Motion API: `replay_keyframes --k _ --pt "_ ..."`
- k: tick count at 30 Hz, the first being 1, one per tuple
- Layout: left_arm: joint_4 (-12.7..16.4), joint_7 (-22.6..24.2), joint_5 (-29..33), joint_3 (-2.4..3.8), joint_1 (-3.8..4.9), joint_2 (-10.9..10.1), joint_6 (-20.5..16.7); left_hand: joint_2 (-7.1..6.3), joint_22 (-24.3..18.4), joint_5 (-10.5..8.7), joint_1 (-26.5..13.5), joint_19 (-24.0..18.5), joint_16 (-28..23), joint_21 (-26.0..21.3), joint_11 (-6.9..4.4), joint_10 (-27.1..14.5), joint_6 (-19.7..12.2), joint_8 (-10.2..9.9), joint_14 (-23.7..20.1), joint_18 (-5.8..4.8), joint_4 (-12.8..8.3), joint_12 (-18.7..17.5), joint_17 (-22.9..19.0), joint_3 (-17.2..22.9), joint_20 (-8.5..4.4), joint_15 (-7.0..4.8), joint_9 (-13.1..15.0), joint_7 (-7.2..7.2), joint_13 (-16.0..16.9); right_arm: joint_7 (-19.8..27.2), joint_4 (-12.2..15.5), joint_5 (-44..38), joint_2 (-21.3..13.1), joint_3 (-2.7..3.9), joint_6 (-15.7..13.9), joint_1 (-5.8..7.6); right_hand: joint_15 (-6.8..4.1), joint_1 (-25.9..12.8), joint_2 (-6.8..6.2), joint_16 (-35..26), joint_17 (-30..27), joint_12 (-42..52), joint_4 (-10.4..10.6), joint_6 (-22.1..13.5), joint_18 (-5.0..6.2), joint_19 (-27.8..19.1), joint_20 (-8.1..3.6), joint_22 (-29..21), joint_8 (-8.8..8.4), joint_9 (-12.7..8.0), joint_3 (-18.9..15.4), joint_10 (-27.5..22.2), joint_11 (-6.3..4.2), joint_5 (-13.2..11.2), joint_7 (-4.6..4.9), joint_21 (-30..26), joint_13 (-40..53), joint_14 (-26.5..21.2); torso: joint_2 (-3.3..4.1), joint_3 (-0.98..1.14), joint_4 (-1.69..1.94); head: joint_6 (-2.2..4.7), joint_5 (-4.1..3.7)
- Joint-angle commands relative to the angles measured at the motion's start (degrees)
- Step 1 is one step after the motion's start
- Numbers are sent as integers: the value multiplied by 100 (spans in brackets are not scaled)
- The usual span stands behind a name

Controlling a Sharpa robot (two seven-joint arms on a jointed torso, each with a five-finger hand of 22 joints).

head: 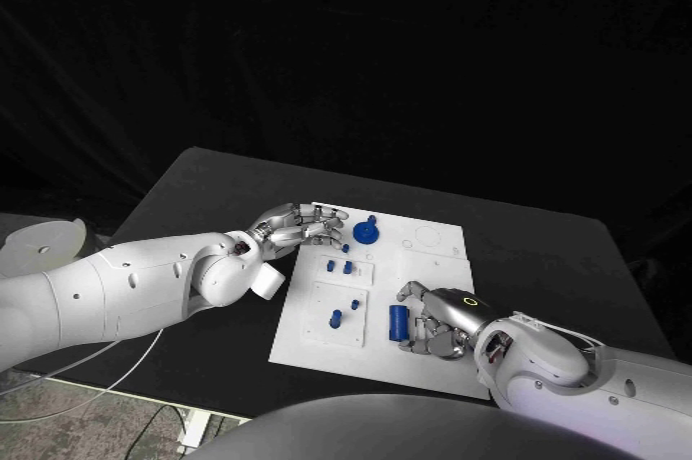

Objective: Assemble the parts on the task board

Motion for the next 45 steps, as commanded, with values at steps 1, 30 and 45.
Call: replay_keyframes --k 1,30,45 --pt "9 5 24 6 -7 12 142 67 9 26 3 -9 13 -28 29 -1 -35 21 -7 77 3 28 -6 28 48 31 -6 1 -5 -51 8 -217 -8 0 72 -4 47 -31 -195 -14 0 -31 55 -207 108 -36 -14 723 -305 -116 -27 -34 -7 -36 -13 -19 98 61 -1 3 -2 0 9" --pt "3 -41 24 6 -17 -4 165 76 16 35 4 -6 21 -30 49 12 -38 26 -1 75 1 29 -5 46 55 46 -11 9 -17 192 98 -252 -76 -7 -307 -9 8 -166 190 72 153 52 -18 665 86 25 -47 756 426 -10 149 50 -51 255 -64 116 176 119 2 0 0 0 21" --pt "-4 -79 24 6 -22 3 206 79 18 36 1 -5 24 -31 56 17 -39 27 1 73 3 29 -5 50 58 53 -12 13 -21 121 53 -348 -15 -9 -60 -12 -1 211 145 7 43 -6 -260 628 99 -15 -58 737 656 71 313 -45 -63 1258 -69 29 89 75 0 1 0 0 20"
